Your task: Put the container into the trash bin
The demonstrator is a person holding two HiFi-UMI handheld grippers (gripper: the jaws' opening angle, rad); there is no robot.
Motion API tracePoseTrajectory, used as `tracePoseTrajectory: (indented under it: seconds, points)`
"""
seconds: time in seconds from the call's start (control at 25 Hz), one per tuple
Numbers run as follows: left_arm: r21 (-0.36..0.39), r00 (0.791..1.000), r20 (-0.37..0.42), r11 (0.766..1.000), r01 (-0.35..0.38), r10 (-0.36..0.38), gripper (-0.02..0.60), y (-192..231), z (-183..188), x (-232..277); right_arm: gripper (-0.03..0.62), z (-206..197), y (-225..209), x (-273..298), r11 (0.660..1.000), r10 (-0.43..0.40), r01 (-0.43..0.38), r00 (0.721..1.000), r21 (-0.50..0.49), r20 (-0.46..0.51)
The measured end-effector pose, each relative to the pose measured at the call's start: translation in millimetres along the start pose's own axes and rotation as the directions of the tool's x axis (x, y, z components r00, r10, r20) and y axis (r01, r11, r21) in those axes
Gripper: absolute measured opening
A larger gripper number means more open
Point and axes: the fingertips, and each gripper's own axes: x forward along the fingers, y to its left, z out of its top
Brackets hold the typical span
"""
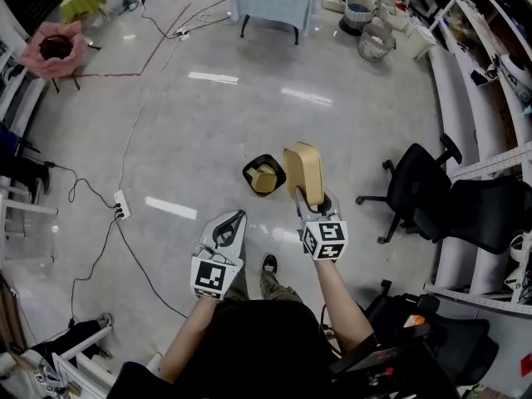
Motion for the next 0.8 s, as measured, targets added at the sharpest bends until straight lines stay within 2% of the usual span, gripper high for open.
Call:
tracePoseTrajectory:
  seconds: [0.2, 0.32, 0.4, 0.56, 0.72, 0.8]
  points:
    - [-0.016, 0.998, 0.006, 0.998, 0.067, -0.067, 0.003, 54.7, 3.7, 49.4, 0.196, 24.1, 1.6, 48.6, 0.999, -0.047, 0.047, 0.999, 0.006, -0.008]
    - [-0.041, 0.995, -0.007, 0.994, 0.104, -0.104, 0.003, 94.4, 10.5, 67.1, 0.196, 43.0, 9.0, 66.0, 0.997, -0.069, 0.069, 0.998, -0.022, -0.003]
    - [-0.020, 0.994, 0.007, 0.993, 0.113, -0.113, 0.003, 123.5, 6.5, 79.3, 0.196, 49.2, 11.4, 78.6, 0.995, -0.082, 0.082, 0.997, -0.049, -0.003]
    - [0.003, 0.995, -0.015, 0.995, 0.101, -0.101, 0.003, 161.8, -2.4, 100.8, 0.196, 43.3, 4.2, 101.7, 0.993, -0.090, 0.087, 0.995, -0.085, -0.041]
    - [0.011, 0.997, -0.038, 0.997, 0.074, -0.073, 0.003, 171.7, -6.7, 116.1, 0.196, 24.5, -10.0, 126.0, 0.994, -0.065, 0.056, 0.993, -0.098, -0.095]
    - [-0.009, 0.998, -0.044, 0.999, 0.049, -0.049, 0.005, 171.6, -9.1, 119.7, 0.196, 12.7, -15.2, 137.6, 0.992, -0.045, 0.030, 0.990, -0.121, -0.130]
